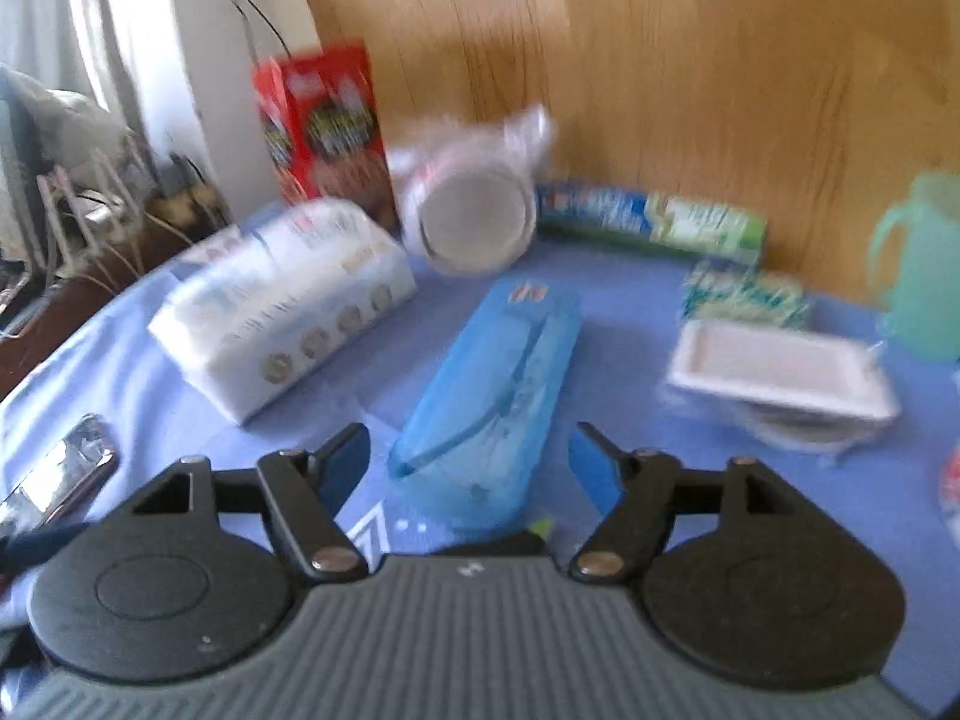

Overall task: Organize soft objects
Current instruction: 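Grasp the blue plastic case with the left gripper, then lower the blue case into the pink tin and release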

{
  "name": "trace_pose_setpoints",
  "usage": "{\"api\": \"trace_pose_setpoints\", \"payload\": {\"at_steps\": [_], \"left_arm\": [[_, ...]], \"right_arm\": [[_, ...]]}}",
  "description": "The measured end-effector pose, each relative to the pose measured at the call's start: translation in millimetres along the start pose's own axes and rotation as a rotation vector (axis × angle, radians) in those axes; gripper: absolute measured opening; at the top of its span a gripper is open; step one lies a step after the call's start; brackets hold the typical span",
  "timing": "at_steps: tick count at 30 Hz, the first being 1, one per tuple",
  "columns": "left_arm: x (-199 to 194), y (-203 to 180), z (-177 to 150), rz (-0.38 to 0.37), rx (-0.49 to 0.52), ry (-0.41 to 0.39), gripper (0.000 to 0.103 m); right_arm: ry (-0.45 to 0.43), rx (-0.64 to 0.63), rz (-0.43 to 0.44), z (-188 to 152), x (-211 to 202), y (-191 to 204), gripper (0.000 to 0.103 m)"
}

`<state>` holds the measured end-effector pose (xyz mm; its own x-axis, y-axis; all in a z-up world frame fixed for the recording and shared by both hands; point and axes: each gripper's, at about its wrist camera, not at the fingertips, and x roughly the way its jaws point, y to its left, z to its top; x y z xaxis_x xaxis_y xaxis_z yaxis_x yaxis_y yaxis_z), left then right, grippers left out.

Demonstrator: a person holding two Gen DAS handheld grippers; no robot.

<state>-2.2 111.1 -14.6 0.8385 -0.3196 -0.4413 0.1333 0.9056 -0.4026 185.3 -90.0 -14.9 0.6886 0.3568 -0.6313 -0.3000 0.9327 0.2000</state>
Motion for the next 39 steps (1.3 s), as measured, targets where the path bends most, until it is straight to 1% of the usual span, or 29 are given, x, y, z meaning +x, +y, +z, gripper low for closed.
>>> {"api": "trace_pose_setpoints", "payload": {"at_steps": [1,2,4,7,9,11,14,16,18,19,20,22,23,25,27,29,31,33,34,35,36,38,39], "left_arm": [[1,0,-1,-0.006,0.000,0.001,0.088],[0,0,-2,-0.010,0.000,0.002,0.088],[0,1,-2,-0.016,-0.001,0.002,0.088],[-4,0,0,-0.033,-0.024,-0.003,0.088],[-4,-3,2,-0.066,-0.040,0.006,0.088],[-3,-12,2,-0.096,-0.041,0.017,0.088],[1,-36,1,-0.162,-0.007,0.050,0.088],[6,-58,0,-0.207,0.032,0.079,0.088],[12,-82,-2,-0.259,0.083,0.115,0.090],[17,-95,-4,-0.282,0.109,0.135,0.090],[22,-109,-7,-0.300,0.137,0.156,0.090],[33,-131,-13,-0.310,0.186,0.187,0.090],[38,-140,-16,-0.307,0.206,0.200,0.090],[46,-155,-21,-0.310,0.228,0.229,0.090],[51,-164,-25,-0.308,0.248,0.243,0.091],[54,-170,-30,-0.295,0.262,0.260,0.093],[59,-172,-36,-0.289,0.266,0.297,0.092],[64,-173,-44,-0.294,0.272,0.337,0.085],[67,-172,-46,-0.321,0.256,0.350,0.081],[68,-171,-48,-0.337,0.226,0.365,0.081],[68,-173,-47,-0.325,0.227,0.359,0.080],[64,-177,-43,-0.324,0.251,0.342,0.073],[63,-178,-40,-0.329,0.253,0.340,0.072]], "right_arm": [[-0.006,-0.011,-0.008,-1,-1,0,0.060],[0.006,-0.022,-0.012,4,1,-1,0.059],[0.012,-0.004,0.021,12,-6,-9,0.057],[-0.019,-0.040,0.057,16,-45,-24,0.056],[-0.017,-0.054,0.059,5,-79,-40,0.056],[-0.003,-0.066,0.049,-19,-116,-56,0.056],[0.016,-0.064,0.042,-73,-168,-71,0.056],[0.016,-0.064,0.074,-109,-201,-77,0.056],[0.008,-0.047,0.128,-143,-230,-85,0.056],[-0.001,-0.052,0.132,-156,-240,-87,0.056],[-0.030,-0.061,0.104,-169,-252,-87,0.057],[-0.083,-0.063,0.031,-183,-268,-90,0.065],[-0.113,-0.048,-0.003,-191,-277,-92,0.065],[-0.157,-0.018,-0.040,-197,-286,-92,0.065],[-0.186,-0.009,-0.024,-202,-291,-91,0.065],[-0.187,-0.025,0.004,-207,-291,-82,0.065],[-0.171,-0.059,0.001,-210,-282,-77,0.066],[-0.161,-0.096,-0.031,-213,-274,-79,0.065],[-0.157,-0.096,-0.045,-212,-268,-79,0.064],[-0.149,-0.084,-0.057,-210,-263,-81,0.063],[-0.146,-0.076,-0.063,-208,-258,-83,0.062],[-0.145,-0.078,-0.060,-206,-258,-86,0.062],[-0.150,-0.075,-0.061,-205,-259,-88,0.062]]}}
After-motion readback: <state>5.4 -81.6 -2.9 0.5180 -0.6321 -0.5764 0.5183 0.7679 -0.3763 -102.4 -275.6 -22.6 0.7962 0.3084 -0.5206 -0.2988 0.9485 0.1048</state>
